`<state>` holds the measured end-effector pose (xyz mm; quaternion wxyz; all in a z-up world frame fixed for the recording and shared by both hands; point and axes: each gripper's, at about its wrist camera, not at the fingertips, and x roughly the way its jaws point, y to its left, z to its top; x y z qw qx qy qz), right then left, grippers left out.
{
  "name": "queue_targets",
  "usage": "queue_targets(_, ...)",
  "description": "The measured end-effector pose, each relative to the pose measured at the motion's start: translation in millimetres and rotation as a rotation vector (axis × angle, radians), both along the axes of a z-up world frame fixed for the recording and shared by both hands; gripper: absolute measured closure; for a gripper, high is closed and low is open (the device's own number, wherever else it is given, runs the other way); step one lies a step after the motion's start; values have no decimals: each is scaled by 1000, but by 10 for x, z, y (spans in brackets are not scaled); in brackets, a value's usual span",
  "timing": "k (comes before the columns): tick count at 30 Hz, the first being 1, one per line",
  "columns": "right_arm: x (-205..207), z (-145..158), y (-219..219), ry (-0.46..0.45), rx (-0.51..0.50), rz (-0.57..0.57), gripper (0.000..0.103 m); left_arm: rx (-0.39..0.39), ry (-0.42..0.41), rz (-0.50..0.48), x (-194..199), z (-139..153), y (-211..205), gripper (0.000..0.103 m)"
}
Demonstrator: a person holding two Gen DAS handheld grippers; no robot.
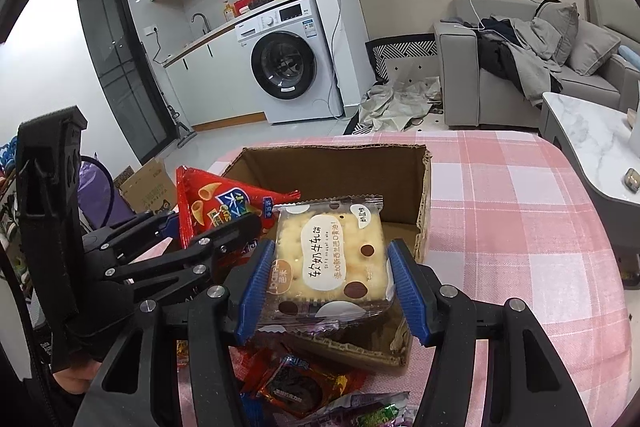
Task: Organize snacks
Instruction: 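Lower the red chip bag and cream bun pack into the box and open both grippers, then withdraw both grippers from the box toward the remaining snack pile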
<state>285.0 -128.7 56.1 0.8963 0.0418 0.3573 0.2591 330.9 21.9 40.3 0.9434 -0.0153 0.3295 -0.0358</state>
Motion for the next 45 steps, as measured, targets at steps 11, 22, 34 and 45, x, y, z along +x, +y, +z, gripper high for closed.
queue_targets(11,-69,132,-49,-48,-21,-10,34,10,-1,-6,-136,53,24,41)
queue_targets(22,-434,257,-269,-79,-8,-15,0,-17,-39,23,-711,213,230,0)
queue_targets(34,-816,153,-310,-54,-62,10,0,-22,-17,55,-1283,205,473,0)
queue_targets(45,-1140,-65,-327,1,-106,16,0,-46,28,108,-1513,73,658,0)
